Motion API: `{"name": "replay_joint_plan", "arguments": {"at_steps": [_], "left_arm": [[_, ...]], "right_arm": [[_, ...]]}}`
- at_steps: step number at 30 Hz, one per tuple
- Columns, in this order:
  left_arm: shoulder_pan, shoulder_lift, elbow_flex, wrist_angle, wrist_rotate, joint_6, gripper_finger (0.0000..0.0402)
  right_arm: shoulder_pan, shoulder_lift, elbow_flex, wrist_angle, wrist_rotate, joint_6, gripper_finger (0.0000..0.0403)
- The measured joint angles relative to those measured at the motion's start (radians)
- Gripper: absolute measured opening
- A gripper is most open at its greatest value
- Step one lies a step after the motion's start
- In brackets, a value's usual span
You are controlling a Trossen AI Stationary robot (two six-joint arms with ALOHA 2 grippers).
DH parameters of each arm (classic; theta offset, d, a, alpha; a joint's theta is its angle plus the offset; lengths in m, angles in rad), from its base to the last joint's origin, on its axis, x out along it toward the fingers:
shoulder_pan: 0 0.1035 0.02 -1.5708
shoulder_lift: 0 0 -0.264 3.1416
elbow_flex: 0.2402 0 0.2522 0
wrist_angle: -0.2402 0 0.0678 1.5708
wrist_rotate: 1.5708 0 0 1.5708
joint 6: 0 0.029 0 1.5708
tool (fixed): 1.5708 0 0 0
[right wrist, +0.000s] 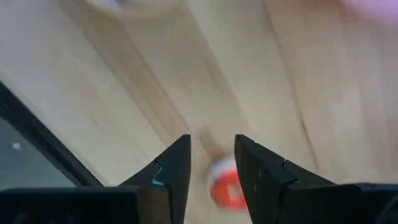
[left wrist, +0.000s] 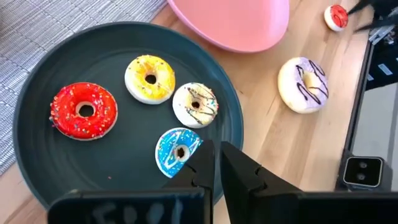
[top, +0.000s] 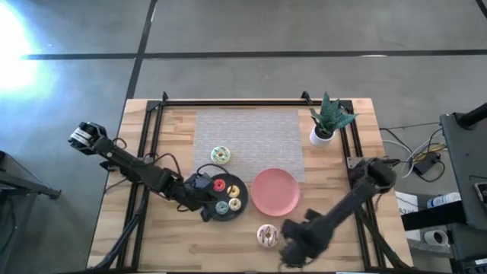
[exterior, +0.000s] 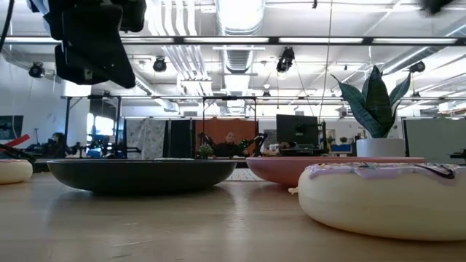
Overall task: Pick & Place donuts
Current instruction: Put the small orange doughnut on the black plate
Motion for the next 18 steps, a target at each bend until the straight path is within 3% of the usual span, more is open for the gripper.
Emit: {"name": "replay_joint_plan", "arguments": {"at_steps": [10, 14, 18], "left_arm": [[-0.001, -0.003, -0.001, 0.002, -0.003, -0.001, 0.0000], [-0.001, -0.003, -0.001, 0.002, 0.001, -0.008, 0.0000], [-0.009, -0.006, -0.001, 0.006, 0.026, -0.027, 0.0000]], "right_arm": [[0.164, -0.407, -0.460, 0.300, 0.070, 0.671, 0.0111], [0.171, -0.476, -0.618, 0.491, 0.069, 0.740, 0.0133], [0.170, -0.473, -0.681, 0.551, 0.066, 0.738, 0.0169]]}}
